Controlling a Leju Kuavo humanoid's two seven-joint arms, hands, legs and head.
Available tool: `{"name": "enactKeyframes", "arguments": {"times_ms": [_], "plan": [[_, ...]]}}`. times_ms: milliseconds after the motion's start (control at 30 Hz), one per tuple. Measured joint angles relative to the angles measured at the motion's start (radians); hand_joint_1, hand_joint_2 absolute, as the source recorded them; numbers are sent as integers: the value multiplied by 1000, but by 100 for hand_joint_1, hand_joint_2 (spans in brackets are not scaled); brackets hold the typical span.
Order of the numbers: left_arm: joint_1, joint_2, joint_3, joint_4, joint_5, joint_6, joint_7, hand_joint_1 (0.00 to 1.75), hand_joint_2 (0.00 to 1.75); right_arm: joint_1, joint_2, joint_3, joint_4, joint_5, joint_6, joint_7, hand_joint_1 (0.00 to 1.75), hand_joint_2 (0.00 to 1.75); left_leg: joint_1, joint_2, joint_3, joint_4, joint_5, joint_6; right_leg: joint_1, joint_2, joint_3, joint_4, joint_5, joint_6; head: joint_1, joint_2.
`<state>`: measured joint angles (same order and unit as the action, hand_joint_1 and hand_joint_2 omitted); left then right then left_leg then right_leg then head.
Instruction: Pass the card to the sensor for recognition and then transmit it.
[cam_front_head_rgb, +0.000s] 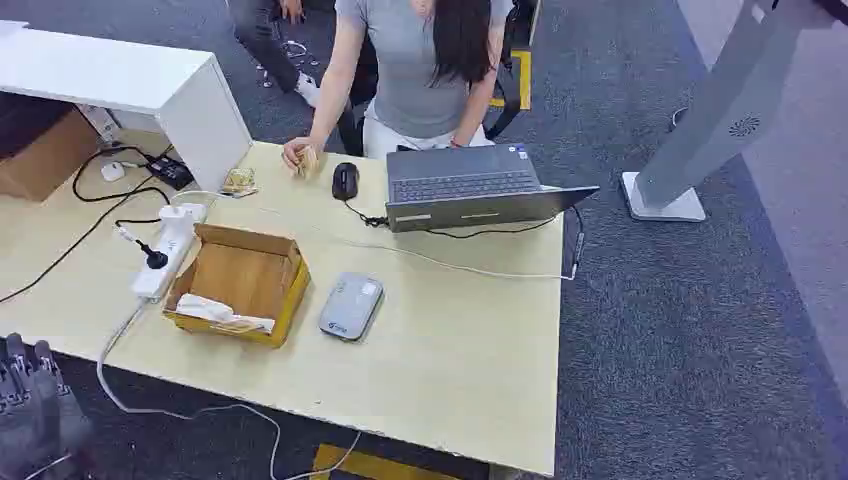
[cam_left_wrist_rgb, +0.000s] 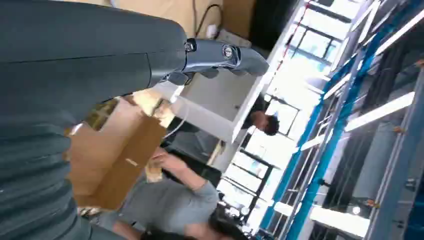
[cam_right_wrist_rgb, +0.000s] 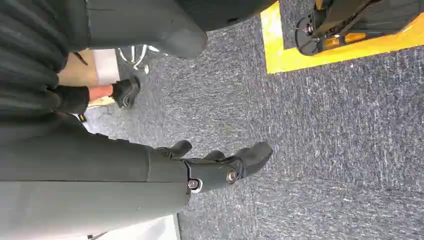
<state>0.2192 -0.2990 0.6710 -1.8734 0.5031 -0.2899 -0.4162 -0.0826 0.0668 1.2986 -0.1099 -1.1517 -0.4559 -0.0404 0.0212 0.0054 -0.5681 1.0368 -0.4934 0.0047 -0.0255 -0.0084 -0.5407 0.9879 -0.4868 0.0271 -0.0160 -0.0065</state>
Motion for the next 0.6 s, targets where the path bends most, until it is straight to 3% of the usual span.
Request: {"name": "enactKeyframes", "arguments": {"times_ms": [100, 167, 233, 267, 333, 400, 500, 600], "plan": [[-18, 35, -23, -10, -80, 72, -67, 0, 175, -1, -1, 8, 0, 1, 3, 1, 0, 175, 0, 0, 0, 0, 0, 0, 0, 0, -1, 0, 0, 0, 0, 0], [-37, 77, -57, -12, -290, 218, -165, 0, 175, -2, -3, 20, 0, 9, 13, 2, 0, 175, 0, 0, 0, 0, 0, 0, 0, 0, -3, 0, 0, 0, 0, 0], [-68, 123, -98, -11, -487, 377, -222, 0, 175, -5, -5, 30, 0, 16, 21, 4, 0, 175, 0, -1, -1, 0, 0, 0, 0, 0, -2, 0, 0, 0, 0, 0], [-85, 144, -118, -11, -542, 430, -236, 0, 175, -5, -5, 35, 0, 17, 22, 5, 0, 175, 0, -1, -1, 0, 1, -1, 0, 0, 0, 0, 0, 0, 0, 0], [-103, 174, -143, -11, -565, 460, -238, 0, 175, -5, -5, 42, 0, 17, 24, 5, 0, 175, 0, 1, 0, 0, 1, -1, 0, 1, -1, 1, 1, -1, 0, 0], [-112, 195, -164, -11, -659, 538, -246, 0, 175, -6, -5, 48, 0, 22, 26, 5, 0, 175, 0, 2, 0, 0, 1, -1, 0, 2, -2, 1, 2, -1, 0, 0], [-149, 264, -202, 22, -1064, 800, -185, 0, 175, -10, -13, 71, 1, 48, 60, 12, 0, 175, 0, 0, -1, 0, 2, -1, 0, 2, -4, 0, 2, -1, 0, 0], [-224, 352, -250, 115, -1419, 908, -11, 0, 175, -17, -31, 96, 3, 64, 117, 19, 0, 175, 0, 0, -1, 0, 3, -2, 0, 0, -4, 1, 3, -1, 1, 0]]}}
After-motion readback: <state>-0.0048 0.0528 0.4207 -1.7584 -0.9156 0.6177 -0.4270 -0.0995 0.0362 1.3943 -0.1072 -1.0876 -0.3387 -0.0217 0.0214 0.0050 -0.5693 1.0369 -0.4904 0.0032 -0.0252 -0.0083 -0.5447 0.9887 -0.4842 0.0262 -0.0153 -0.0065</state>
